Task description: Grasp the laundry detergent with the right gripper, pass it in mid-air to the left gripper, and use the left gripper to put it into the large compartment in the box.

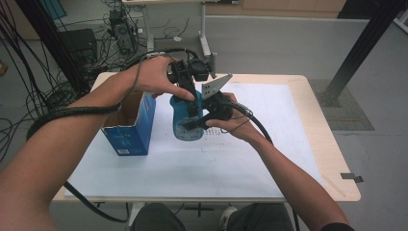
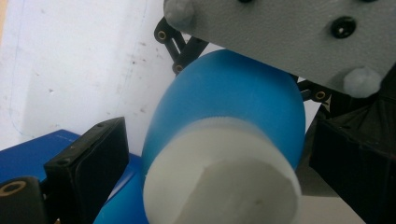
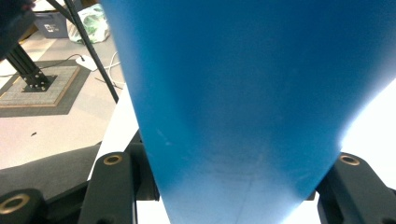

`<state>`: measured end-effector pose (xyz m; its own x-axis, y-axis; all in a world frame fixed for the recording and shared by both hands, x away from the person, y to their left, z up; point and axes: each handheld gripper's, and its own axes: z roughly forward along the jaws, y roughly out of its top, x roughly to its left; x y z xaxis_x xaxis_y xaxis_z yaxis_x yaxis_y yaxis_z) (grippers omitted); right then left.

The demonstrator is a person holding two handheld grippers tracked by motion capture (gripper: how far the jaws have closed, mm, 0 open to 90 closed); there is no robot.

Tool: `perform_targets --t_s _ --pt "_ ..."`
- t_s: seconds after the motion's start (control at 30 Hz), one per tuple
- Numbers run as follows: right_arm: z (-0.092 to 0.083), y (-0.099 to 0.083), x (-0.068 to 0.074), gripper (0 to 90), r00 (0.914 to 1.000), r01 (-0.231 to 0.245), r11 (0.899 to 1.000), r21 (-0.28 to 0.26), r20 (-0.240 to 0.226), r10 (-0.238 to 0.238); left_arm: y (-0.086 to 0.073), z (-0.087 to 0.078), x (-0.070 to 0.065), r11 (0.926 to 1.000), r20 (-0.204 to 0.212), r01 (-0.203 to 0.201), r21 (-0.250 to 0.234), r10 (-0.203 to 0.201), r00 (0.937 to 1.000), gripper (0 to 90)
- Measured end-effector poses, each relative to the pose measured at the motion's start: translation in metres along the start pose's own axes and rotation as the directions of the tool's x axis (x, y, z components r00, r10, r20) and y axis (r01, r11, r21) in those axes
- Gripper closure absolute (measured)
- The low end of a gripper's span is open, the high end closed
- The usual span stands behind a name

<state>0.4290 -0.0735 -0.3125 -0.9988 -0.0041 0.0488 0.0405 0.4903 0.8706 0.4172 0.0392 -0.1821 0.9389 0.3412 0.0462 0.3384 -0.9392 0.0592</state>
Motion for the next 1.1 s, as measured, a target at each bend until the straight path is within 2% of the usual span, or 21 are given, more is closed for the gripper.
perform_targets --t_s 0.5,1.1 --pt "-0.0008 0.0017 0.0011 43.0 1.0 0.001 1.0 -0.007 0.003 -0.001 0.0 0.0011 -0.0011 1.0 -0.01 0.003 -0.004 -0.003 0.9999 5.4" --pt "-0.0039 0.0027 0.0011 43.0 0.9999 0.006 1.0 -0.012 0.012 -0.005 0.0033 -0.0015 -0.0028 0.9999 -0.013 -0.013 0.0 0.013 0.9998 5.3"
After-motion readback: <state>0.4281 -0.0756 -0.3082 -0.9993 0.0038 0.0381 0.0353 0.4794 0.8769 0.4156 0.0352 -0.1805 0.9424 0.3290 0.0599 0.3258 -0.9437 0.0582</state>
